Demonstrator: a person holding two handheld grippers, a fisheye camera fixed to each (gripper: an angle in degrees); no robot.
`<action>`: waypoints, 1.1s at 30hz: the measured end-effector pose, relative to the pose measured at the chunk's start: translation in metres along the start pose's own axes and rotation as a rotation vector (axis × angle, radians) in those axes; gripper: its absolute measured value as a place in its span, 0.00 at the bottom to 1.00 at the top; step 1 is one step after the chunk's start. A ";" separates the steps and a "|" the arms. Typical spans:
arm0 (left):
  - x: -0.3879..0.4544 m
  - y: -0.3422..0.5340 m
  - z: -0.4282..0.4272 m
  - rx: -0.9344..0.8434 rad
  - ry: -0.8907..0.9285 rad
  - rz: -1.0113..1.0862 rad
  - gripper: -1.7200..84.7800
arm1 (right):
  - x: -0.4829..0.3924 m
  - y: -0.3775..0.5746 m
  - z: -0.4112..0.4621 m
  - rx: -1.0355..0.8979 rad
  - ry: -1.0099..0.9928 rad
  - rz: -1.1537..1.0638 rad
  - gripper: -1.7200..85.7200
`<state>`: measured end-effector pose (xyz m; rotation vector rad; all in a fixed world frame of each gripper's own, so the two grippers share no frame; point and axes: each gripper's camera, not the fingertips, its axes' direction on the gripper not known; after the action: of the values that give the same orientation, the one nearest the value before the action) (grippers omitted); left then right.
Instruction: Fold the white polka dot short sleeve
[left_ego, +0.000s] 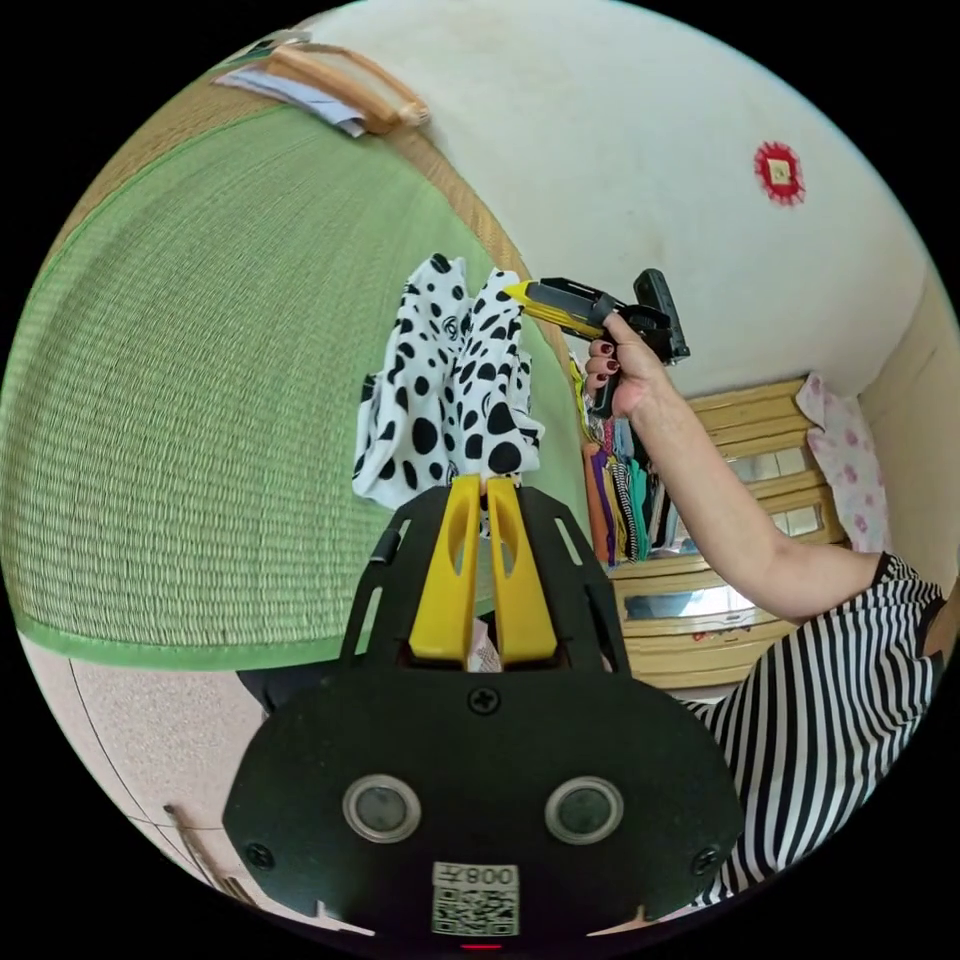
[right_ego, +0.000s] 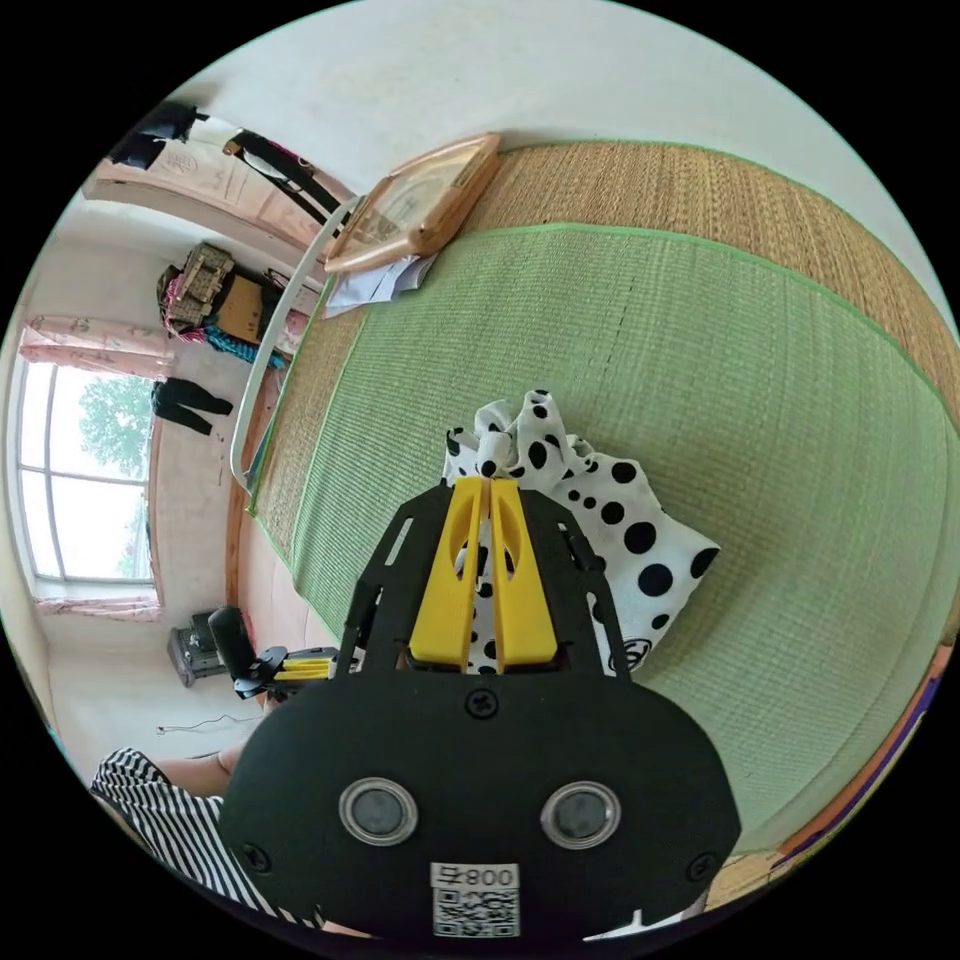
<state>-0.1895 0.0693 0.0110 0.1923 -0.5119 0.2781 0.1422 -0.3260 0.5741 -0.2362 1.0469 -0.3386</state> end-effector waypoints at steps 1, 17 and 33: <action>-0.009 -0.001 -0.011 0.002 0.004 -0.020 0.03 | -0.007 -0.005 0.011 -0.013 0.008 -0.004 0.03; -0.086 -0.007 -0.129 0.049 0.143 -0.224 0.03 | -0.072 -0.051 0.084 -0.079 0.091 -0.088 0.04; -0.045 -0.020 -0.191 0.072 0.059 -0.066 0.02 | -0.103 -0.037 0.086 -0.003 0.080 -0.182 0.03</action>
<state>-0.1342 0.0889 -0.1774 0.2700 -0.4366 0.2376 0.1647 -0.3180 0.7116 -0.3236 1.1076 -0.5144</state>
